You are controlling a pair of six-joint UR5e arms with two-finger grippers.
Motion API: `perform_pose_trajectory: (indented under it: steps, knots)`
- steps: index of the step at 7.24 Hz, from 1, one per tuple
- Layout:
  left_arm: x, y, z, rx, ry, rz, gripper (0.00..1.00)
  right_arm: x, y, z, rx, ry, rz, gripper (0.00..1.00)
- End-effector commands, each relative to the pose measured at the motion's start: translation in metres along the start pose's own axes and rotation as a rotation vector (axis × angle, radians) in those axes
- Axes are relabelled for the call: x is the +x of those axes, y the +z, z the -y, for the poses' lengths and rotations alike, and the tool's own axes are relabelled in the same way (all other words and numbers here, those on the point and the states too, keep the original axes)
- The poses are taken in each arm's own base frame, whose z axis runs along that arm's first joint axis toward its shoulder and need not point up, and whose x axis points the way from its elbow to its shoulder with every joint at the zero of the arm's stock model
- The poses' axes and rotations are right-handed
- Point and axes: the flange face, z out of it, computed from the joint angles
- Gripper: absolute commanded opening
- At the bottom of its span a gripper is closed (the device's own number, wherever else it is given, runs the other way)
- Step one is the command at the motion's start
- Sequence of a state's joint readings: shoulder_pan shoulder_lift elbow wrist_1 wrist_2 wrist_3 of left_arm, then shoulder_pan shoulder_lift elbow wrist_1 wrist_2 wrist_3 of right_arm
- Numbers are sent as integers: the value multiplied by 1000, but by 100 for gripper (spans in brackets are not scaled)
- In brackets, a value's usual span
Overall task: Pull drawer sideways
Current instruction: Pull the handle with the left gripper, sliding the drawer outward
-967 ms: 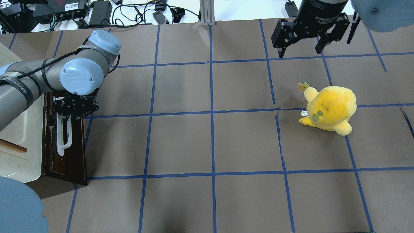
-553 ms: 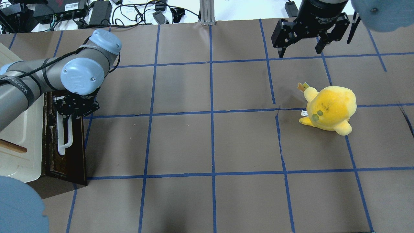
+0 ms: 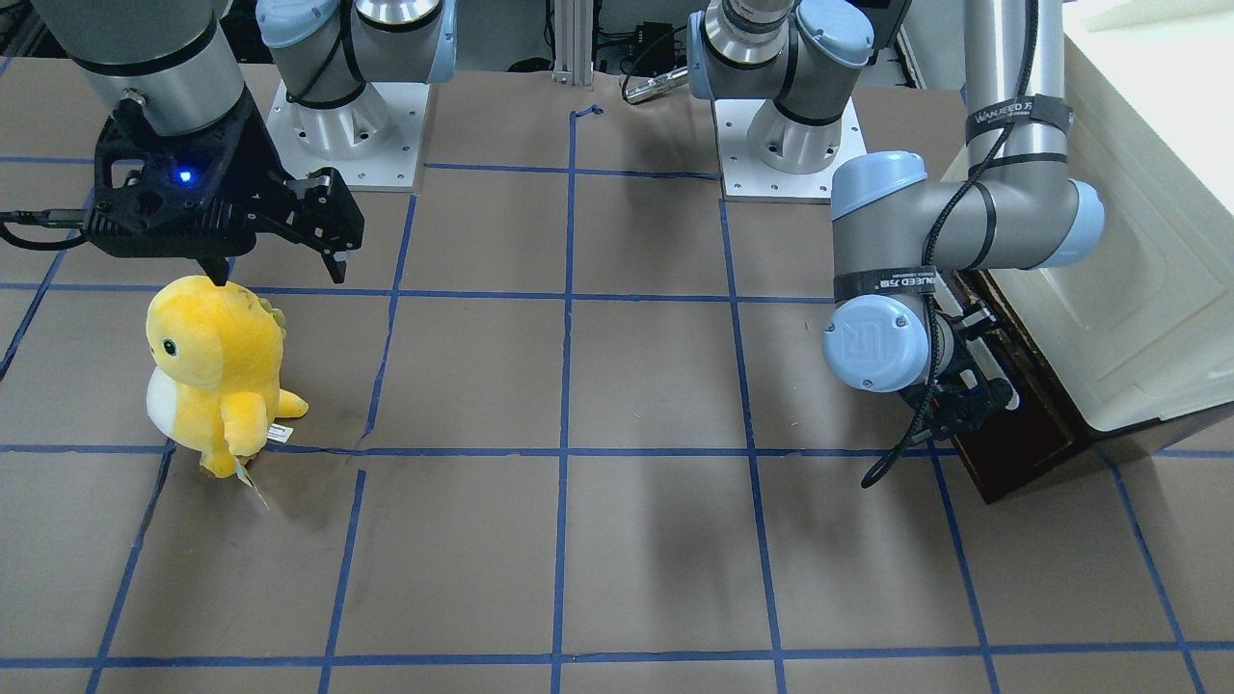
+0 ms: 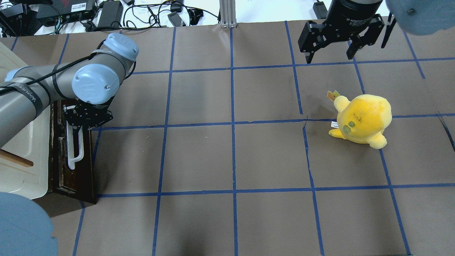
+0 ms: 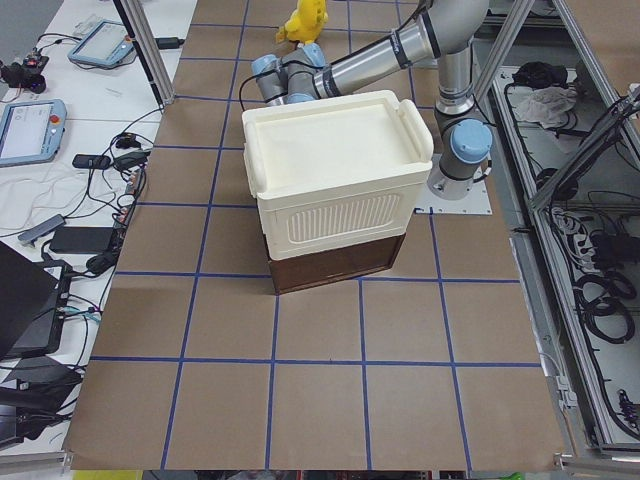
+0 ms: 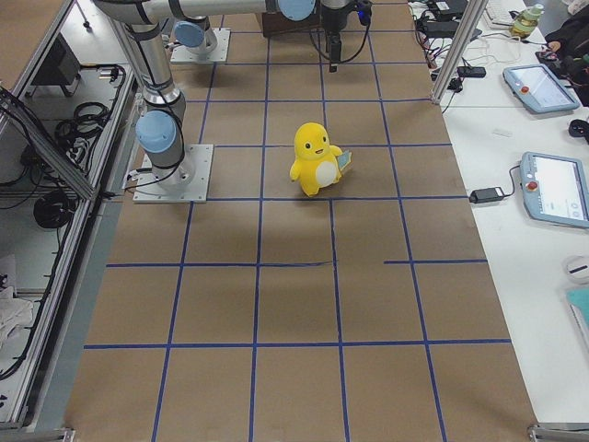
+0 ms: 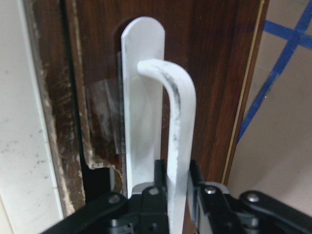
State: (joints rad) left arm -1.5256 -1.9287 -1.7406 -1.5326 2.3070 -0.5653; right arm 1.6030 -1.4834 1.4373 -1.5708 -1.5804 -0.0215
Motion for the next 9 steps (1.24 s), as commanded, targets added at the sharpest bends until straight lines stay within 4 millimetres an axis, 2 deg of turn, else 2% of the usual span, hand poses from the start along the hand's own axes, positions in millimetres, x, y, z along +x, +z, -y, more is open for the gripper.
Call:
perform_pose_trajectory:
  steps: [1,2,4,9]
  knots:
    - [1,-7,-4,7,1,3,24,0,0,0,0,0,-1,100]
    - [2,-7,-5,5,3,3,25,0,0,0,0,0,0,100]
    - [2,-25,-7,-1,11,-28,25,0,0,0,0,0,0,100]
    - [13,-31,-10,3,9,-22,27,0,0,0,0,0,0,100]
